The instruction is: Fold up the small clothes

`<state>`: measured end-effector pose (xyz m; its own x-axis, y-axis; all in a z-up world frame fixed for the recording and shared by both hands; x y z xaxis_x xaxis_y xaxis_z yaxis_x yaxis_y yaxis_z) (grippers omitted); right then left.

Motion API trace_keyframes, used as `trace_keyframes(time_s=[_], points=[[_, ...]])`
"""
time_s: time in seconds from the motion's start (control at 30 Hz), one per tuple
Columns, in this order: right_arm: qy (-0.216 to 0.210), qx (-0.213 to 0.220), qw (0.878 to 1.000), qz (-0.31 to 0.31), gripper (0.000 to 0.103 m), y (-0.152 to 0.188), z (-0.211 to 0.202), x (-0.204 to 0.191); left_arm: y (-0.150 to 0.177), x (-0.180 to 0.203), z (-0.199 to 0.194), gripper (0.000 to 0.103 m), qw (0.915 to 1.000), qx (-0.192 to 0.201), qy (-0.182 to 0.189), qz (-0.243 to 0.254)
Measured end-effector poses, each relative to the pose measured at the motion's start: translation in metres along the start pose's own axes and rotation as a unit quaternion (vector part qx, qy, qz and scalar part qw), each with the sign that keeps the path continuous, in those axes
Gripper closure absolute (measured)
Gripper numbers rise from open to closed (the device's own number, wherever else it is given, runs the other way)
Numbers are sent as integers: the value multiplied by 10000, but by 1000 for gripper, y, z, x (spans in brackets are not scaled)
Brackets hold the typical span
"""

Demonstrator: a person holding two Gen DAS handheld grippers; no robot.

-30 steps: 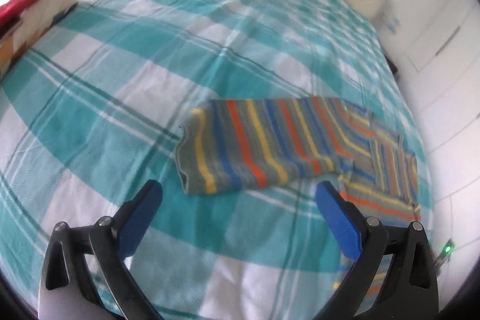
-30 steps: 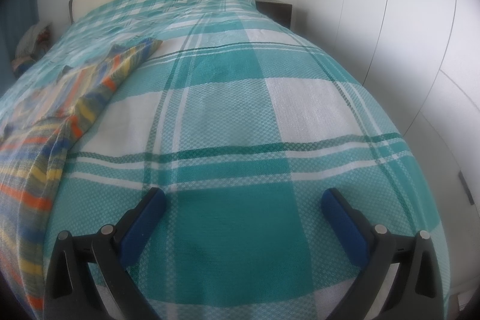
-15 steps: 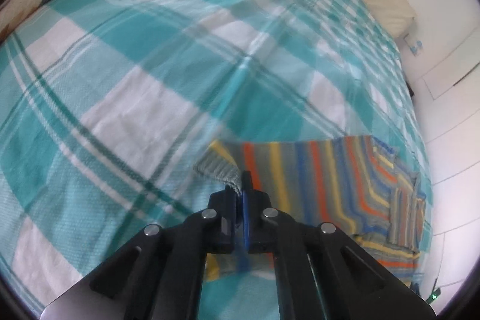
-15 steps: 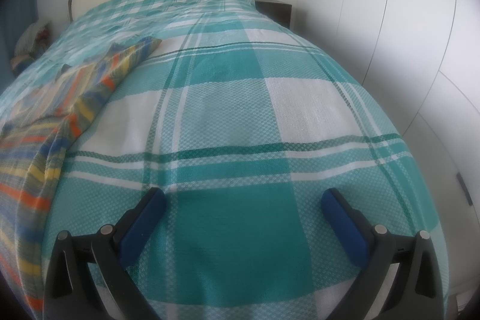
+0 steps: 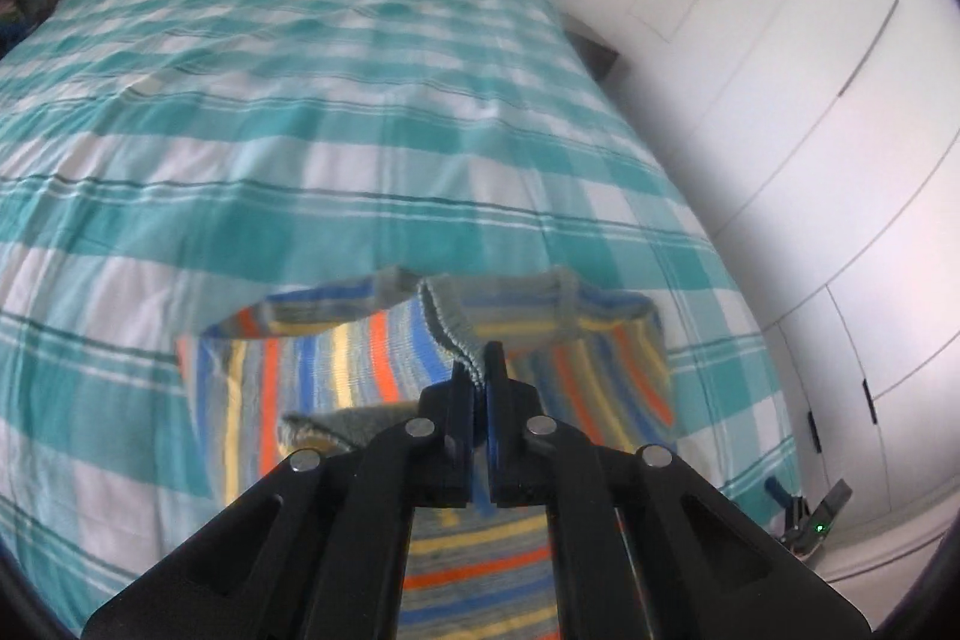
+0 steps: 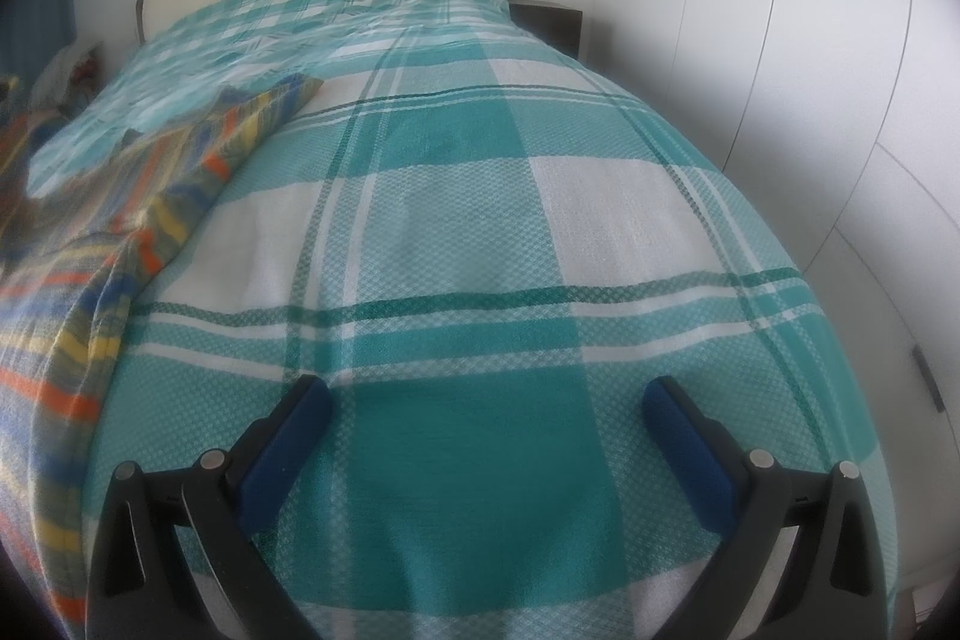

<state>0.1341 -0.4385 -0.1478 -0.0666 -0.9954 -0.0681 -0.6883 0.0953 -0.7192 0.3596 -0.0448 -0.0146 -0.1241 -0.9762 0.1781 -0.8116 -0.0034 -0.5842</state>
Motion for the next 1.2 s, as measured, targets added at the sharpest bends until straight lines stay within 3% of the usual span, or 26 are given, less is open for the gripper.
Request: trace_keyframes(time_s=[0.07,0.13,0.17,0.2,0.33,0.47,0.53,0.6,0.73,0.83,1.07,1.2], points=[[-3,1,10000,2,0,0,0,0,7,32,19,100,9997,-12,193,146],[-1,0,10000,1,0,0,0,0,20,54,39,80,9985,-168,519,90],[0,1,10000,1,0,0,0,0,28,61,48,44,9975,-312,634,22],[0,1,10000,1,0,0,0,0,34,65,55,18,9970,-445,631,-61],[0,4,10000,1,0,0,0,0,47,55,44,15,9963,-394,719,-270],[-3,5,10000,3,0,0,0,0,50,-6,2,11,9978,-108,423,-505],[-4,5,10000,4,0,0,0,0,59,-40,-19,8,9989,16,11,-477],[-1,4,10000,2,0,0,0,0,73,-74,-37,8,9974,85,-643,-306],[-9,10,10000,7,0,0,0,0,106,-132,-71,8,9806,65,-1956,119],[-1,6,10000,4,0,0,0,0,127,-159,-84,6,9698,93,-2431,160],[28,-2,10000,-4,0,-2,-1,-1,188,-194,-47,5,9716,244,-2275,-608],[28,-2,10000,-4,0,-2,0,-2,220,-204,-21,5,9685,330,-2392,-609]])
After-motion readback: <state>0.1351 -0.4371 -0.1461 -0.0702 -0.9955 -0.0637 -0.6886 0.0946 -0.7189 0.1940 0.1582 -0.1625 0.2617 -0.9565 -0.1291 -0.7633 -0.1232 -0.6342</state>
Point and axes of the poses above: each gripper's, at about its wrist camera, not at the fingertips, and z roughly the way its jaws point, x to its right, y to its underside, the point moved 1 cm from there along z, roughly the way its jaws point, and after that the axes turned 13 degrees about -y, right-handed, at the moved point
